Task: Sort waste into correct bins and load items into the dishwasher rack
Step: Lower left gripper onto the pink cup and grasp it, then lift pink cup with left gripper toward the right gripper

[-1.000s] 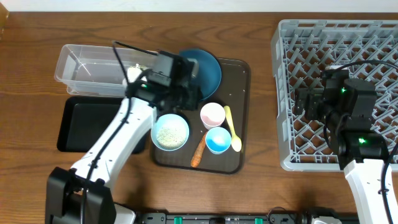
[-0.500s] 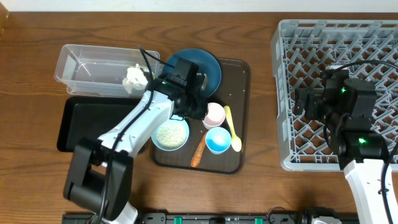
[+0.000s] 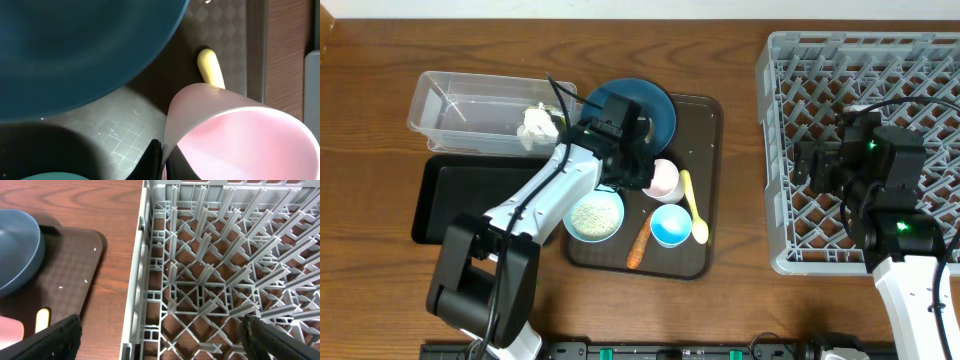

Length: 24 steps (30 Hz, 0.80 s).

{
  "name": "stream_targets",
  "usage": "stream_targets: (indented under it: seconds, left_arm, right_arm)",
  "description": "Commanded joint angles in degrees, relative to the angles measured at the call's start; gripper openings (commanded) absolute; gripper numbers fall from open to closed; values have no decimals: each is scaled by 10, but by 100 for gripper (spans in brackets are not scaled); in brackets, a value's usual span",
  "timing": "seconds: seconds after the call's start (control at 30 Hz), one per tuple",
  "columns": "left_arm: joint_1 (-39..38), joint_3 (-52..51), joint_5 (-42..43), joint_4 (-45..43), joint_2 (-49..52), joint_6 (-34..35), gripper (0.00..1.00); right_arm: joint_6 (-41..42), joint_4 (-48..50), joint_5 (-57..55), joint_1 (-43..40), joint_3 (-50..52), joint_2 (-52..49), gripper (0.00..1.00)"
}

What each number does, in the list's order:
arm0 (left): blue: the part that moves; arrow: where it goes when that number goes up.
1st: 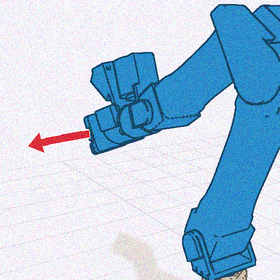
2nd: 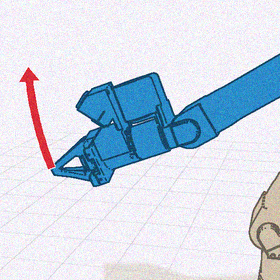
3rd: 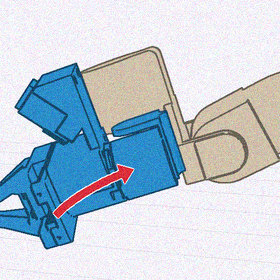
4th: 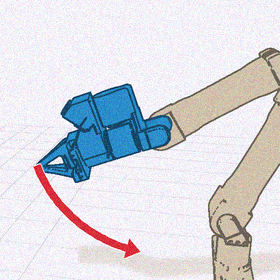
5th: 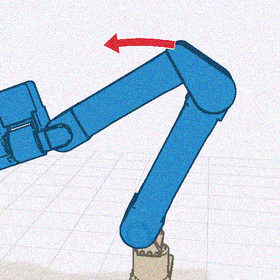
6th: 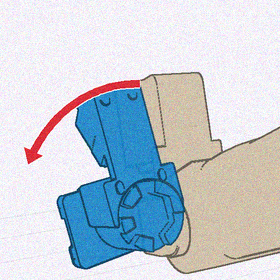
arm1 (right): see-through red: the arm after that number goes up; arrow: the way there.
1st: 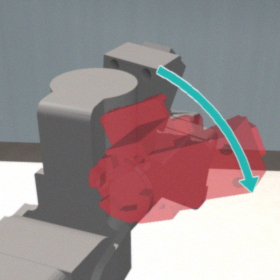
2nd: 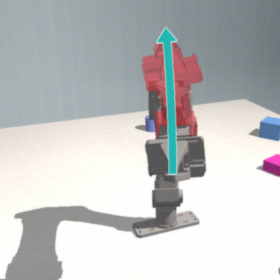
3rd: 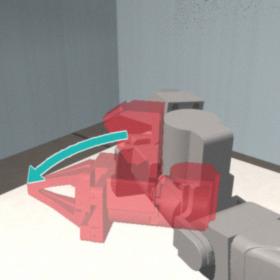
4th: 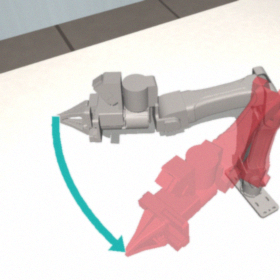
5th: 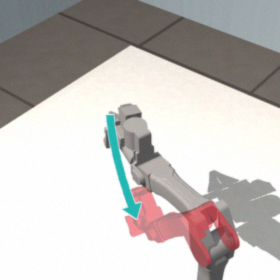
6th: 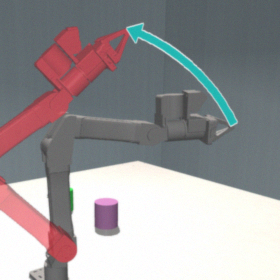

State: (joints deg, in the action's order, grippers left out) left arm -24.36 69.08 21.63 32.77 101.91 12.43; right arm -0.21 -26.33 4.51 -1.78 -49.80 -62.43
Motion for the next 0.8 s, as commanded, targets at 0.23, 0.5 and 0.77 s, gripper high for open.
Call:
stream_targets:
  seconds: [0.23,0.5,0.77]
  left_arm:
    - [99,29,176,-101,-45,100,6]
    - [165,29,387,-290,-22,261,7]
    - [151,29,459,-335,-20,263,8]
  right_arm:
    - [-2,93,67,7,-13,-37,99]
    - [-24,235,470,7,-13,-143,99]
    - [-24,381,749,7,-13,-218,99]
